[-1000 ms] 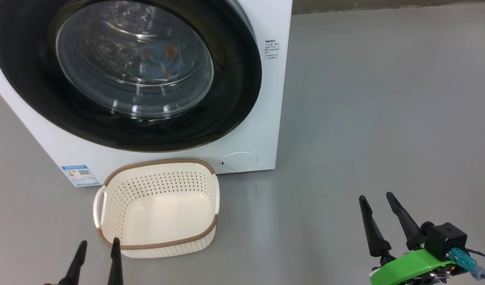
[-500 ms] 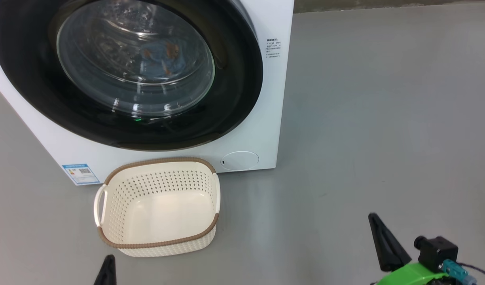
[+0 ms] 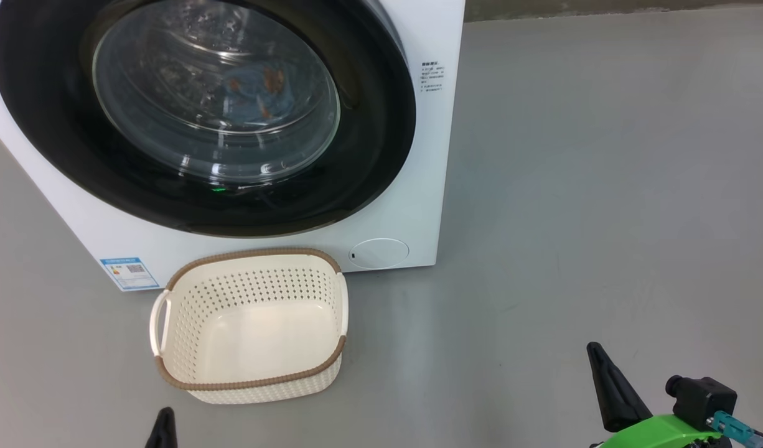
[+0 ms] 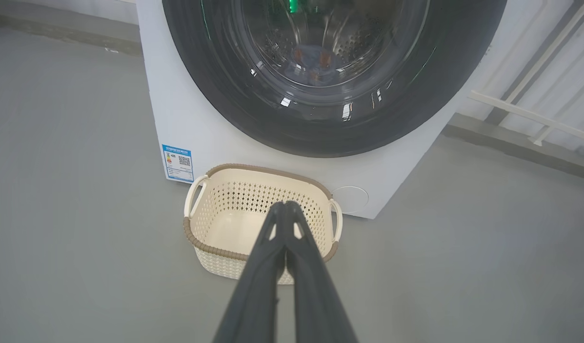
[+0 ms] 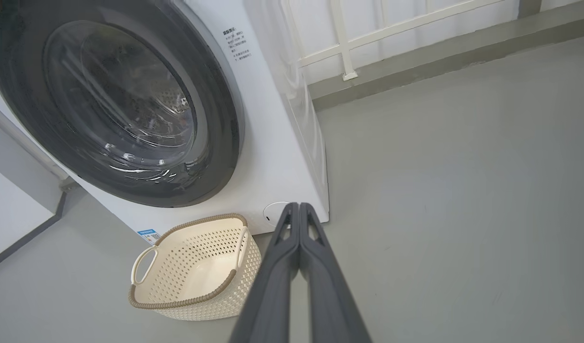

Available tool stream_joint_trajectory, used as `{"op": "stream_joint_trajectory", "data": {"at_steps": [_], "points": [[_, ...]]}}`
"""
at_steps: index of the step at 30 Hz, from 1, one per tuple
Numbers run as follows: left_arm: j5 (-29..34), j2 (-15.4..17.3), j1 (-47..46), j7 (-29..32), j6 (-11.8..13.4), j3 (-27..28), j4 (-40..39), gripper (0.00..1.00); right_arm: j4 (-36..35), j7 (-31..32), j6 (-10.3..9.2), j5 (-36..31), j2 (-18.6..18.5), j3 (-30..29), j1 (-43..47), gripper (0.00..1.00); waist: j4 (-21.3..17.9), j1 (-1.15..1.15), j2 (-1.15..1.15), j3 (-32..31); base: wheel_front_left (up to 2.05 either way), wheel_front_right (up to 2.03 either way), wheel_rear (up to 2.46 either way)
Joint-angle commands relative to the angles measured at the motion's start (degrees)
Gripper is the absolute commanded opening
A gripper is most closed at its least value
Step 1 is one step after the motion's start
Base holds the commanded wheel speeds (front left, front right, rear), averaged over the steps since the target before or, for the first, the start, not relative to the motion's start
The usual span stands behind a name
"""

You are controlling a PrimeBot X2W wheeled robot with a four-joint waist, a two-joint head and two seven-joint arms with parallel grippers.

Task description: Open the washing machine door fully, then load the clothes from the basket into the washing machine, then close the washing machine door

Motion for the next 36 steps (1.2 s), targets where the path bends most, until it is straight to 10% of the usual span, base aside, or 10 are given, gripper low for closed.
{"op": "stream_joint_trajectory", "data": {"at_steps": [1,36], "points": [[-1.7,0.7,-1.6,0.2,-0.1,0.6,-1.0,0.00,-1.5,0.4,-0.01,2.0,-0.2,-0.3,-1.5,0.00,0.0,-0.01,0.00,0.0,0.00,0.00,0.00],[-23.9,1.2,-5.3,5.9,-0.7,1.7,0.0,0.00,-2.1,5.9,-0.03,22.9,0.1,-2.3,-2.6,0.00,0.6,-0.01,0.00,-0.4,0.00,0.00,0.00]]}}
